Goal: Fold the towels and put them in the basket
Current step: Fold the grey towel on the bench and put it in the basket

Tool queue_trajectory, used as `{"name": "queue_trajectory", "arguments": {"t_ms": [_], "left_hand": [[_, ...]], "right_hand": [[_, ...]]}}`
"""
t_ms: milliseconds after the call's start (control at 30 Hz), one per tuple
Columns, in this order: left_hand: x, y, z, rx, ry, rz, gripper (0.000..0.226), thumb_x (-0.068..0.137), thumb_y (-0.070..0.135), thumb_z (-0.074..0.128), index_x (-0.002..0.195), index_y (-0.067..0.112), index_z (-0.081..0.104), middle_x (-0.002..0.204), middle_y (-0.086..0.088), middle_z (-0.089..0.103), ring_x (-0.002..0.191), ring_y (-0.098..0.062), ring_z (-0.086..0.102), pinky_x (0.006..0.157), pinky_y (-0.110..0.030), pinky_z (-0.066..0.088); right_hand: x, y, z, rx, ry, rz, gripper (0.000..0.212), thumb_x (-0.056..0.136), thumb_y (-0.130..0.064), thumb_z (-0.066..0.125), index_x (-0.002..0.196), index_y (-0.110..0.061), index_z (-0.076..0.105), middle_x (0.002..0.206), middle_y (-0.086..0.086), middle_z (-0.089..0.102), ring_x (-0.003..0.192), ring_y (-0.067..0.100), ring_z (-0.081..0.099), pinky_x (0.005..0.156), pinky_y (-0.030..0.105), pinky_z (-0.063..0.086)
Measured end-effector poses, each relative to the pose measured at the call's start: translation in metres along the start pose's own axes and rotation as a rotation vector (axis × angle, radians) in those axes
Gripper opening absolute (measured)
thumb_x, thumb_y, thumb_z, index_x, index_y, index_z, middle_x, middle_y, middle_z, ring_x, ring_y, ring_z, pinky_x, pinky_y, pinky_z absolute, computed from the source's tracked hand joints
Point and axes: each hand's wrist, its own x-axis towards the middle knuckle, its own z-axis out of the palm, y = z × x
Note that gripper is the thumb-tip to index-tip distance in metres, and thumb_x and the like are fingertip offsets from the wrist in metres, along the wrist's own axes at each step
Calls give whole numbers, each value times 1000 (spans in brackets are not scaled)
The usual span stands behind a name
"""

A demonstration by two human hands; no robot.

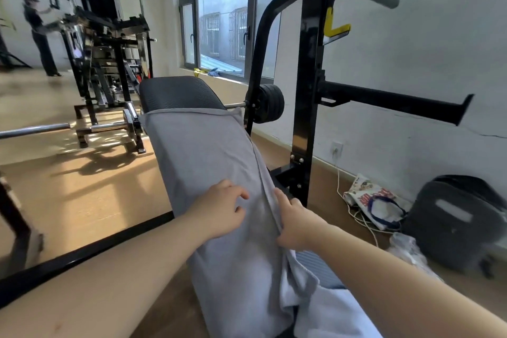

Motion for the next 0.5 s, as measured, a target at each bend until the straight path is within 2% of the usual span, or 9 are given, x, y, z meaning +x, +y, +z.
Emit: {"name": "queue_trajectory", "arguments": {"t_ms": [67,100,200,233,300,333,400,500], "left_hand": [[-5,7,5,-10,-32,3,35,92,30,54,126,34,62,129,4,51,115,-19,56,101,-38,47],[-7,11,8,-17,-44,3,35,92,29,54,125,33,62,129,4,51,112,-20,58,101,-38,47],[-15,18,16,-10,-61,13,35,92,27,56,126,31,63,131,3,51,114,-21,59,101,-38,47],[-18,20,18,-3,-68,13,35,92,28,56,126,32,62,132,4,50,114,-21,59,101,-38,47],[-22,24,22,11,-91,10,35,93,30,55,127,34,61,133,5,49,111,-19,59,100,-38,48],[-24,25,24,16,-101,12,35,93,30,54,128,34,60,133,6,49,109,-19,59,99,-38,48],[-28,28,28,14,-107,12,35,93,30,54,127,34,60,132,7,49,102,-17,59,97,-37,49],[-35,32,35,4,-98,16,35,92,30,54,126,35,60,129,8,50,101,-16,58,95,-35,49]], "right_hand": [[-8,12,2,96,-18,72,109,79,-18,58,158,-34,-15,119,12,56,87,30,65,62,35,53],[-12,19,1,138,-6,115,106,80,-14,55,159,-32,-14,114,12,60,83,30,65,59,35,53],[-21,45,-3,180,103,235,88,86,-15,51,161,-21,5,130,18,59,102,37,66,79,42,58],[-26,52,-3,217,100,287,81,87,-19,53,159,-19,14,129,17,59,101,36,67,79,42,59],[-38,62,-3,345,-14,388,67,84,-27,61,143,-14,35,114,15,63,84,31,71,72,42,63],[-43,64,-2,399,-101,420,61,80,-28,66,134,-12,43,107,14,65,79,29,70,74,45,63],[-53,65,-3,410,-244,426,58,77,-27,75,128,-10,55,107,15,67,85,31,71,80,48,62],[-59,58,0,260,-260,362,62,77,-22,79,133,-8,56,107,12,70,90,28,72,78,42,63]]}}
